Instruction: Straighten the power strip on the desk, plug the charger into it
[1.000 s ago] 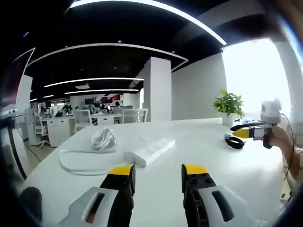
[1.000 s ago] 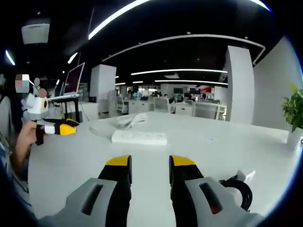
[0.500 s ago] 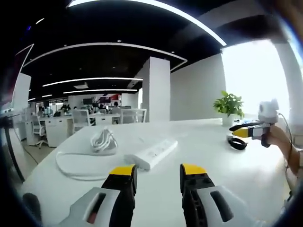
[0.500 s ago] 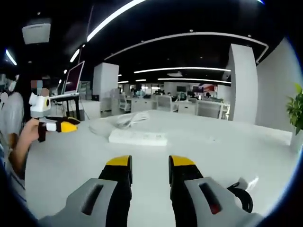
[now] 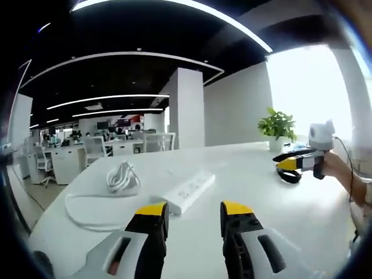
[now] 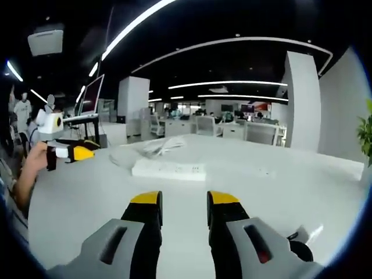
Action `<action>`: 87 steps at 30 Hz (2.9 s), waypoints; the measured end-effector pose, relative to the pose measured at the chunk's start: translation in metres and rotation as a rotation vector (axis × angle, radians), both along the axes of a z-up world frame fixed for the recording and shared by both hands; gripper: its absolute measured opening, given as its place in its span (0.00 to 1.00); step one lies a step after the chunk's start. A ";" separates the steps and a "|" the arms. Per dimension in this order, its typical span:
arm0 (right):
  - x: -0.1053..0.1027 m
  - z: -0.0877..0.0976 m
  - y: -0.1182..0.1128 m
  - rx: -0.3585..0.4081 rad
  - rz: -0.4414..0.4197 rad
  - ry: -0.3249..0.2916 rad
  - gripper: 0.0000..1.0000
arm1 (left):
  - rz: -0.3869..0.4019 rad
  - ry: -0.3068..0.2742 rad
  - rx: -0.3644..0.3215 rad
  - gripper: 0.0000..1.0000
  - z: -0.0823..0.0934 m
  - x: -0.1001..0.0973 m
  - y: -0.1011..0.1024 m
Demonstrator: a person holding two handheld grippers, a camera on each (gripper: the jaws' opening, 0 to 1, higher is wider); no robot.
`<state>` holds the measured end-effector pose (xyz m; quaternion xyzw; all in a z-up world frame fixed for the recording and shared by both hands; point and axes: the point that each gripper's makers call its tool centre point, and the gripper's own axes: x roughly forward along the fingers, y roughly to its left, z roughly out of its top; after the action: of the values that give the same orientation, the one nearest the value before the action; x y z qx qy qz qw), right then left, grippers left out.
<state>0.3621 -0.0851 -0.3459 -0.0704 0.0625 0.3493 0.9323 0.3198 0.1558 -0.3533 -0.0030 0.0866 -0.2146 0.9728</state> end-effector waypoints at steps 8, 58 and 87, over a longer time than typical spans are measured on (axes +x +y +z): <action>0.008 0.000 0.004 0.004 0.013 -0.002 0.30 | -0.014 0.018 0.016 0.37 -0.001 0.007 -0.004; 0.076 -0.015 0.037 -0.005 0.123 0.021 0.28 | 0.000 0.071 0.034 0.35 0.002 0.057 0.011; 0.110 -0.044 0.051 -0.034 0.157 0.081 0.28 | -0.051 0.125 -0.020 0.31 -0.029 0.084 0.014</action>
<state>0.4720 -0.0340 -0.3897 -0.0765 0.1003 0.4228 0.8974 0.4040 0.1699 -0.3825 -0.0240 0.1448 -0.2397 0.9597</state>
